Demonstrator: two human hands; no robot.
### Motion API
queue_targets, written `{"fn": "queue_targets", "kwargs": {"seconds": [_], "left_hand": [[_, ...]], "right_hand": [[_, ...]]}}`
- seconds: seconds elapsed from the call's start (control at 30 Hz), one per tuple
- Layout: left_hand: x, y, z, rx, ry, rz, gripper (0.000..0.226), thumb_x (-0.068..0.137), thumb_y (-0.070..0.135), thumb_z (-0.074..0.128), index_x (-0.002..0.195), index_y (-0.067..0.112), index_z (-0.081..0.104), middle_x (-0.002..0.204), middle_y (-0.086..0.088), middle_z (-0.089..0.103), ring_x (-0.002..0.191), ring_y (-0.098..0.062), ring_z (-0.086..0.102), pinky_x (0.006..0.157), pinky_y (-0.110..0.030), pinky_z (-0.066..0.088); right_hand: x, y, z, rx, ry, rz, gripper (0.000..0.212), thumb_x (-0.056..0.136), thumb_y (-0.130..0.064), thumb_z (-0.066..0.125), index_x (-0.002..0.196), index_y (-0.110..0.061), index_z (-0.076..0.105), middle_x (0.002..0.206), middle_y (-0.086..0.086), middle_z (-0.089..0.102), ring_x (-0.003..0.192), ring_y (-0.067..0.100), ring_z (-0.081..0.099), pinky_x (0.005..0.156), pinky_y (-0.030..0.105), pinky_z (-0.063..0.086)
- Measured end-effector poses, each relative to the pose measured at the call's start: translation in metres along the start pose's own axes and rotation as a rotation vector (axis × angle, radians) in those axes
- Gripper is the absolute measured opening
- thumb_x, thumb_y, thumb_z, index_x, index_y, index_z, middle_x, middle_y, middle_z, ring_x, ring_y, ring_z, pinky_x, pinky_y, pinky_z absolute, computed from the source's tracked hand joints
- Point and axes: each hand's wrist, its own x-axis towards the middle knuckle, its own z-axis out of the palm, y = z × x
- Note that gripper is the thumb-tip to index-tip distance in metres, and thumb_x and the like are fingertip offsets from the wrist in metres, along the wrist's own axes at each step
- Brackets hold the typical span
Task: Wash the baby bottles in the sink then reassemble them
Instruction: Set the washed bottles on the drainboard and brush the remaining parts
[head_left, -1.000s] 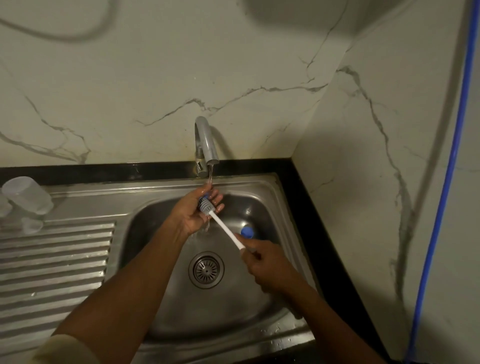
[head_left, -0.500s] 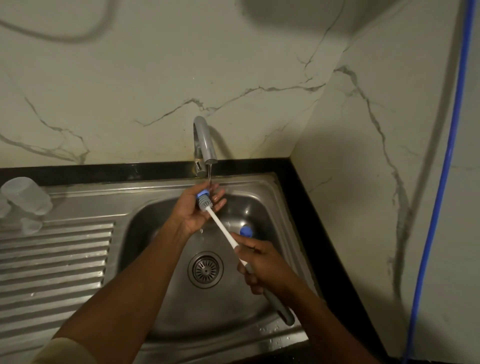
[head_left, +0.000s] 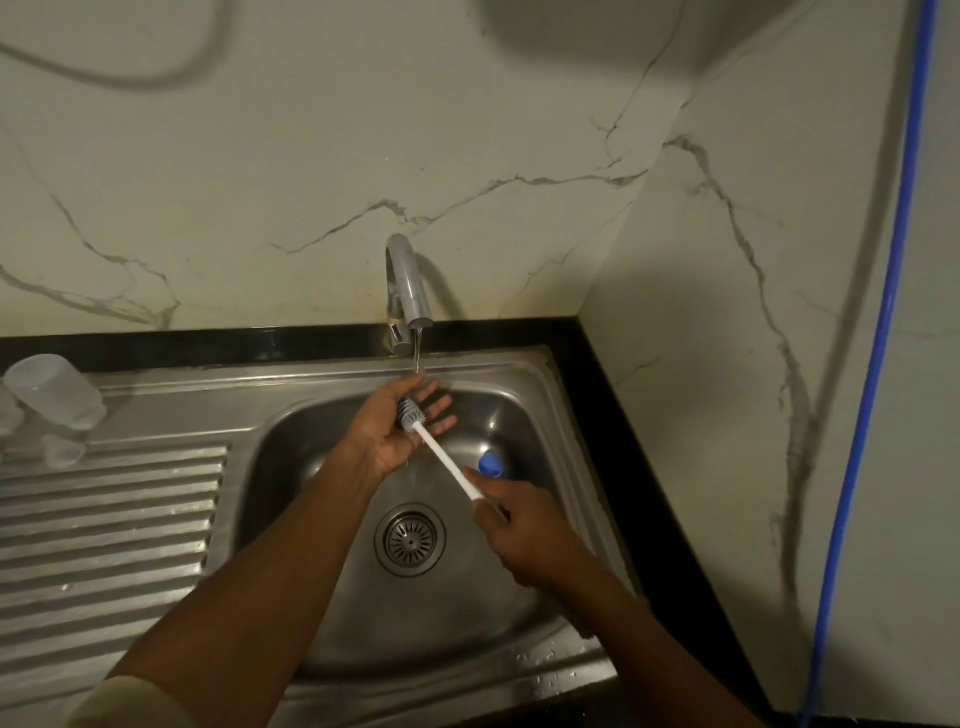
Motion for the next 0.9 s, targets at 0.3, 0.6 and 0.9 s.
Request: {"fn": "queue_targets", "kwargs": {"seconds": [0.3,0.6,0.9], "left_hand": [[-0.001,0.003,-0.001,-0.076,0.037,0.002,0.026,0.1,0.029,0.051,0.109,0.005,0.059,0.103,-0.017,0.069,0.102,-0.031,0.068,0.088,-0.058,0.053],[0.001,0.001,-0.001,-0.054,0.074,0.056,0.018,0.099,0.021,0.055,0.111,0.009,0.06,0.095,-0.01,0.065,0.086,-0.022,0.066,0.087,-0.046,0.056],[0.009,-0.009,0.005,-0.045,0.253,0.245,0.015,0.096,0.001,0.051,0.086,0.003,0.062,0.087,-0.014,0.061,0.083,-0.023,0.058,0.084,-0.037,0.054]], "right_hand": [[-0.001,0.0,0.004,-0.175,0.025,-0.07,0.047,0.102,-0.019,0.043,0.147,-0.034,0.042,0.075,-0.001,0.057,0.058,0.003,0.053,0.057,0.014,0.043],[0.007,0.004,-0.005,-0.543,0.036,0.019,0.051,0.105,-0.025,0.031,0.153,-0.04,0.022,0.099,0.003,0.064,0.073,0.015,0.058,0.063,0.028,0.046],[-0.02,-0.029,0.037,0.397,0.094,0.202,0.037,0.1,-0.017,0.045,0.127,-0.039,0.059,0.07,-0.001,0.056,0.051,0.009,0.053,0.046,0.03,0.049]]}}
